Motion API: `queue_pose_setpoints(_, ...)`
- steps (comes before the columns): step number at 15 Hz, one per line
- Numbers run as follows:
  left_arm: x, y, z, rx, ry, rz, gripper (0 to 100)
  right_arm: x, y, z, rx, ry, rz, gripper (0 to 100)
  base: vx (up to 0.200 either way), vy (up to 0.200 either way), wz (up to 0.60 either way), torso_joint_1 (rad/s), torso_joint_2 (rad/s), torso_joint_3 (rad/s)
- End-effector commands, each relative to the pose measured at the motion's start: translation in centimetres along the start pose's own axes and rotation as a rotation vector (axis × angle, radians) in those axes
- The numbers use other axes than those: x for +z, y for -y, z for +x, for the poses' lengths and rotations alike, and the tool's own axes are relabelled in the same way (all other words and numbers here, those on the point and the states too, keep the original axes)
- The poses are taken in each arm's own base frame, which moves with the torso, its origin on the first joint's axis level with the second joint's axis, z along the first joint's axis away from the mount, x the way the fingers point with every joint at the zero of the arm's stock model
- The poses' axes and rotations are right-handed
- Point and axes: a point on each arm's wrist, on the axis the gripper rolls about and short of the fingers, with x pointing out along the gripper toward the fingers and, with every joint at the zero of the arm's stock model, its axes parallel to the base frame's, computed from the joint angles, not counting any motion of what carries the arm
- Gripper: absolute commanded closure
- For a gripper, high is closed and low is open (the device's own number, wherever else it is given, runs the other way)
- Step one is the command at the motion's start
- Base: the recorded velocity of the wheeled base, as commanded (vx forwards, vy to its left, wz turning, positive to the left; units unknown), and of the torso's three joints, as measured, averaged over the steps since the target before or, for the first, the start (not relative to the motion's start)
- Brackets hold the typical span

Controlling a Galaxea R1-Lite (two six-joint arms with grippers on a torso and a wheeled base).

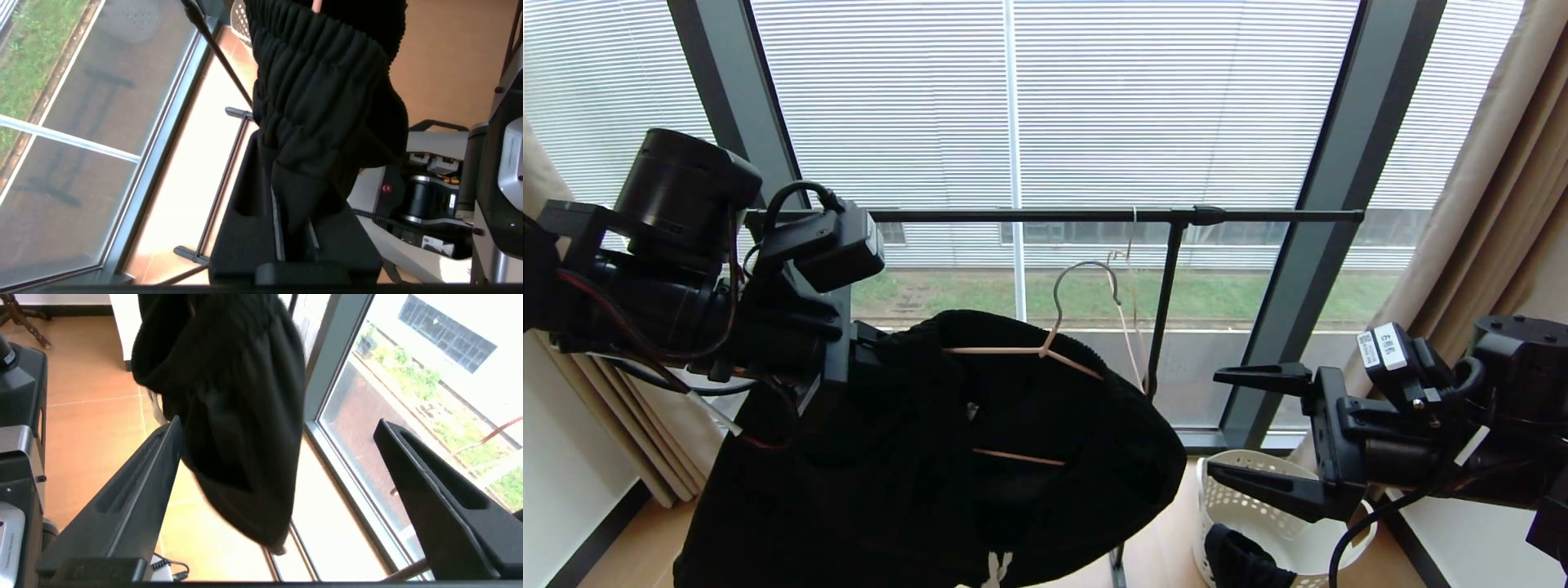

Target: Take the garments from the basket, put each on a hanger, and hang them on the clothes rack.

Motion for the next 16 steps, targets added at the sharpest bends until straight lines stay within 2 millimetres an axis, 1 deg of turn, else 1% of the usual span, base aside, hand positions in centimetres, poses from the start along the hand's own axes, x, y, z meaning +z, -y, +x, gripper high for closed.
queue_pose_setpoints(1,0.2,0.2,-0.4,0.008,0.008,-0.002,100,-0.3,0.1,0.1,0.002,-0.007,0.009,0,0.000,0.000,0.00,0.000,0.00,0.000)
queue_pose_setpoints(6,0.3,0.1,-1.1,0.032,0.023,-0.024,100,-0.3,0.1,0.1,0.007,-0.008,0.013,0,0.000,0.000,0.00,0.000,0.00,0.000)
queue_pose_setpoints(11,0.6,0.2,-1.7,0.051,0.039,-0.024,100,-2.0,1.0,0.8,0.005,-0.048,0.048,0,0.000,0.000,0.00,0.000,0.00,0.000)
queue_pose_setpoints(12,0.7,0.3,-1.9,0.055,0.043,-0.033,100,-2.6,1.2,1.1,0.009,-0.064,0.041,0,0.000,0.000,0.00,0.000,0.00,0.000)
queue_pose_setpoints(14,0.8,0.3,-1.9,0.060,0.050,-0.035,100,-3.3,1.6,1.7,0.012,-0.082,0.045,0,0.000,0.000,0.00,0.000,0.00,0.000)
queue_pose_setpoints(16,0.9,0.3,-1.8,0.058,0.052,-0.032,100,-3.3,1.8,1.9,0.010,-0.083,0.046,0,0.000,0.000,0.00,0.000,0.00,0.000)
